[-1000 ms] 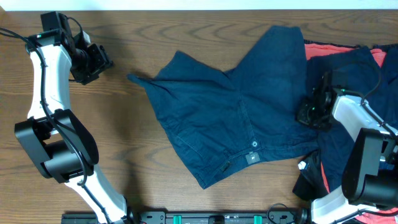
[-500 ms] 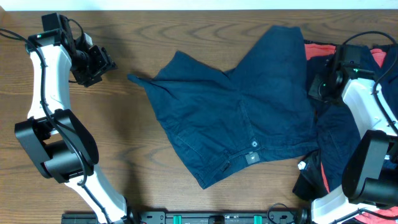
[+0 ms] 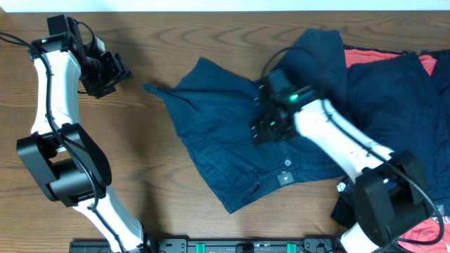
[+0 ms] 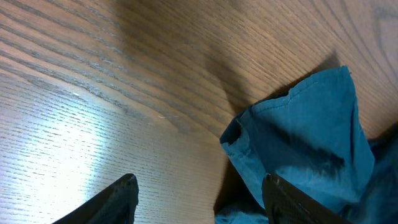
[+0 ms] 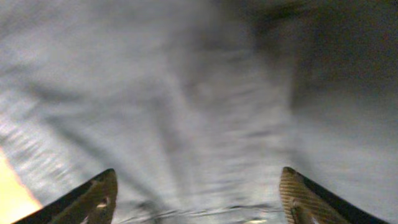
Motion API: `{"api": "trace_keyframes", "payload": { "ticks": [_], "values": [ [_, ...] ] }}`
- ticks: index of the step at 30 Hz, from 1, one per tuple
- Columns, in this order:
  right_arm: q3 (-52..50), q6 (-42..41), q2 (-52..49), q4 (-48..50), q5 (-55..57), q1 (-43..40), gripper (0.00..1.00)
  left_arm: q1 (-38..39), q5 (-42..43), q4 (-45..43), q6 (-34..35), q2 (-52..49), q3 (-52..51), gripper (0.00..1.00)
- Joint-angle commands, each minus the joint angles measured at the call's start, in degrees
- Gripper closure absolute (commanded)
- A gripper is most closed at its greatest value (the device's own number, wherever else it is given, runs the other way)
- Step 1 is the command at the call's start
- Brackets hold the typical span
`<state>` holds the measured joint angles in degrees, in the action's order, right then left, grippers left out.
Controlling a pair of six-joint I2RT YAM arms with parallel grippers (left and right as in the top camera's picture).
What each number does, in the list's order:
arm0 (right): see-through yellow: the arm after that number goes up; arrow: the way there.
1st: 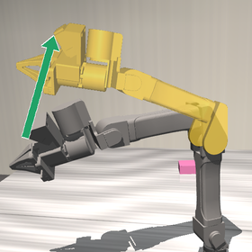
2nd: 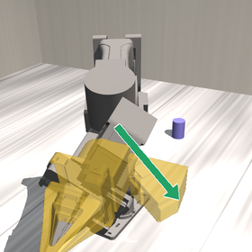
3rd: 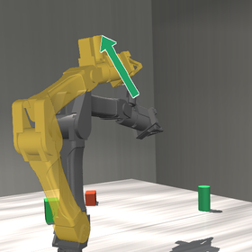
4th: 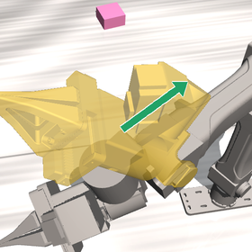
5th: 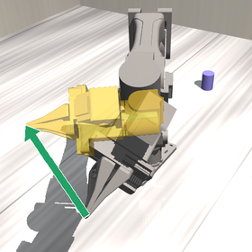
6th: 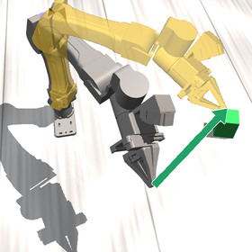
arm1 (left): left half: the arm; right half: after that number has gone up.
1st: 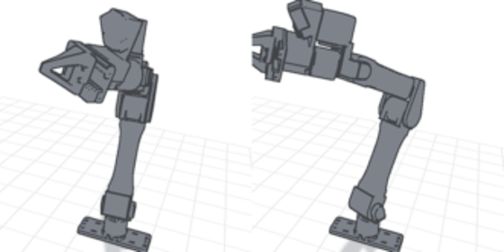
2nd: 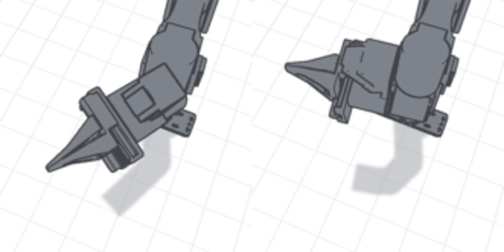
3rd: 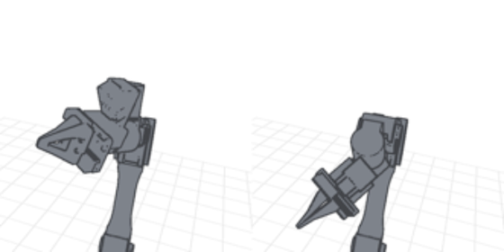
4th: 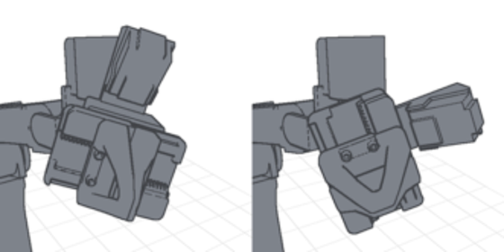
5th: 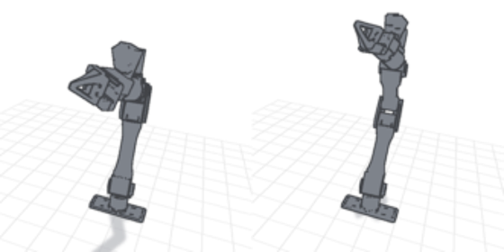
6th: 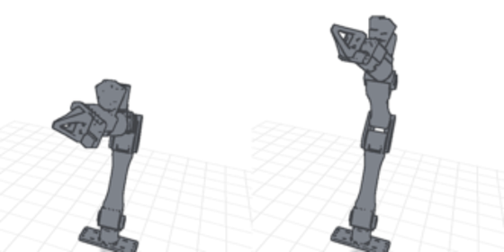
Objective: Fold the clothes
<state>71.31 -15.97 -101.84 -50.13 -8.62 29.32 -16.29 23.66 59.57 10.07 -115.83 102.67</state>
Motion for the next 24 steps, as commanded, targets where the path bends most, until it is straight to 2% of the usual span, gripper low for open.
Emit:
{"api": "trace_keyframes", "payload": {
  "ticks": [1,10,13,19,24],
  "values": [
    [0.7,-1.6,-0.5,-0.7,-7.1,4.3,0.28,-0.1,0.3,0.2,-1.2,-0.2,-0.2,0.34],
    [0.7,0.0,-1.2,-6.0,-7.1,18.0,0.2,-0.1,0.3,0.2,-1.2,-0.2,-0.2,0.34],
    [0.7,0.5,-3.2,-8.7,-7.4,21.9,0.2,-0.1,0.3,0.2,-1.2,-0.2,-0.2,0.34],
    [0.7,4.1,-9.1,-12.8,-9.6,27.3,0.24,-0.1,0.3,0.2,-1.2,-0.2,-0.2,0.34],
    [0.7,7.5,-12.1,-13.3,-11.5,29.9,0.21,-0.1,0.3,0.4,-1.2,-0.2,-0.2,0.34]
  ]
}}
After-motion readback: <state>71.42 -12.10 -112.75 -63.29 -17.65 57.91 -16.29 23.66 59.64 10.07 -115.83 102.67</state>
